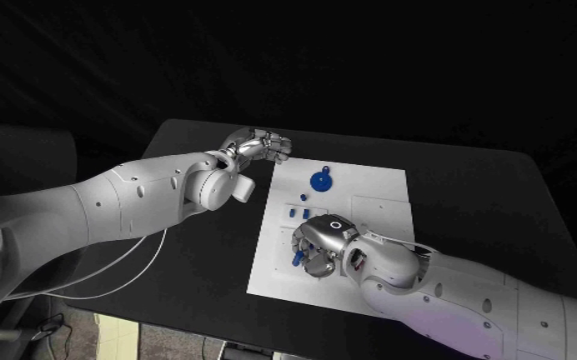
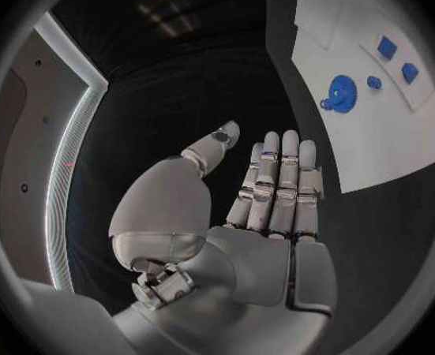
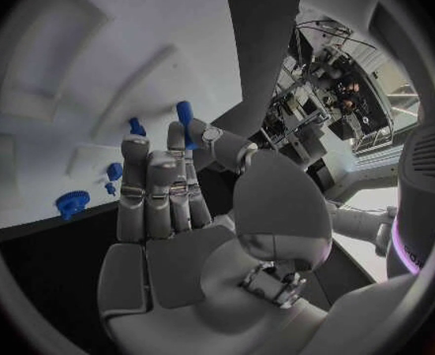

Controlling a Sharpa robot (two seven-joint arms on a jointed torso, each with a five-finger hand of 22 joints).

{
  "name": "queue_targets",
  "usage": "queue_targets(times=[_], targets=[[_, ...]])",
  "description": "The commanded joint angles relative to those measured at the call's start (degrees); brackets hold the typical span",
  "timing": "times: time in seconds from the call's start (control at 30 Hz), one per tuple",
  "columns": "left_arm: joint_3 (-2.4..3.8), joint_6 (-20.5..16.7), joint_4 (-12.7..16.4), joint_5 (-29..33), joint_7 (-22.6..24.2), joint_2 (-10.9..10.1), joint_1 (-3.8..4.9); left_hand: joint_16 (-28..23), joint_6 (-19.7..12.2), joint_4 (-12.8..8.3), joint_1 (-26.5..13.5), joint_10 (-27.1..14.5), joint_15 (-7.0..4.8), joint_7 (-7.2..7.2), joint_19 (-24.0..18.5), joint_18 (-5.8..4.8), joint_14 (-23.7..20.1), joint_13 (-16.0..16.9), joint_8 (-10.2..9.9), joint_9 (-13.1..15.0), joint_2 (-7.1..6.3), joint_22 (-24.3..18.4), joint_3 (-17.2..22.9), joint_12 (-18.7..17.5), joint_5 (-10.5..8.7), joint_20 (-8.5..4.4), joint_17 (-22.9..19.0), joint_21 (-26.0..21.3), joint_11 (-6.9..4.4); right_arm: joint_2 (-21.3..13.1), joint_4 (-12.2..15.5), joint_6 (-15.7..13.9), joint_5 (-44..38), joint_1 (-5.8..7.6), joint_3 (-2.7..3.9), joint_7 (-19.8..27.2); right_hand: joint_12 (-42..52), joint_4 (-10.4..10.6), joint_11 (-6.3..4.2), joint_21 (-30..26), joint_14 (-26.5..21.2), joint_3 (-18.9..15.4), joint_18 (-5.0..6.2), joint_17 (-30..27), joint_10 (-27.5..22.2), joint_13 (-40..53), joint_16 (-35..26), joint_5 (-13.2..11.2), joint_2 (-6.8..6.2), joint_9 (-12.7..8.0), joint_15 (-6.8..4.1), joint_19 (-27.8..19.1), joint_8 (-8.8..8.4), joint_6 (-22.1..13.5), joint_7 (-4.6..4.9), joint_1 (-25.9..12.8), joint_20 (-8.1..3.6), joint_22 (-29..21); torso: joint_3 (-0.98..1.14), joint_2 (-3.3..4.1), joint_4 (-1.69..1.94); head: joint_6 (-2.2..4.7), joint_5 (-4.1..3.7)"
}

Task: Assemble the parts on the task board

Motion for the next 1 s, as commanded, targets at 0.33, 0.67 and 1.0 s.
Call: queue_targets(times=[0.33, 0.67, 1.0], targets=[[0.04, 0.5, 0.1, 0.0, 0.4, 0.1, 0.06, -0.4, -0.6, 0.3, -0.2, 0.3, 0.04, 0.01, 0.2, 1.18, 0.3, -0.1, 0.2, -0.1, -0.21, 0.1, 0.0, -0.2, -0.03, 0.32, 0.1, -0.3, 0.28, -0.1, 0.2, -0.8, -1.2, -0.11, 0.0, -0.5, 0.3, -0.5, 0.09, 0.3, 0.1, 0.0, 2.94, 0.0, 0.4, 0.1, 0.0, -0.2, 0.63, 0.4, -0.43, 0.4, 0.29, 0.4, -0.09, -0.2, -0.03, 1.0, 0.05, -0.01, -0.01, -0.04, -0.01], [0.04, 0.6, 0.1, 0.0, 0.4, 0.1, 0.06, -0.4, -0.6, 0.4, -0.2, 0.3, 0.04, 0.01, 0.2, 1.18, 0.3, -0.1, 0.2, -0.1, -0.2, 0.1, 0.0, -0.2, -0.02, 0.32, 0.2, -0.4, 0.27, 0.2, -0.1, -0.5, -2.3, -0.11, -0.01, -1.1, 0.3, -0.6, 0.08, 0.3, 0.2, 0.0, 2.94, 0.0, 0.4, 0.2, 0.0, -0.2, 0.64, 0.4, -0.44, 0.4, 0.29, 0.4, -0.1, -0.2, -0.04, 1.0, 0.04, -0.01, -0.01, -0.05, -0.08], [0.04, 0.7, 0.2, 0.0, 0.3, 0.1, 0.06, -0.5, -0.6, 0.4, -0.2, 0.3, 0.05, 0.02, 0.2, 1.18, 0.3, -0.1, 0.2, -0.1, -0.21, 0.1, 0.0, -0.2, -0.03, 0.32, 0.2, -0.4, 0.28, 0.5, -0.2, -0.2, -3.8, -0.12, -0.02, -1.9, 0.3, -0.7, 0.07, 0.3, 0.2, 0.0, 2.94, 0.0, 0.4, 0.2, 0.0, -0.2, 0.6, 0.5, -0.45, 0.5, 0.29, 0.5, -0.11, -0.2, -0.04, 1.0, 0.01, -0.01, -0.02, -0.1, -0.16]])
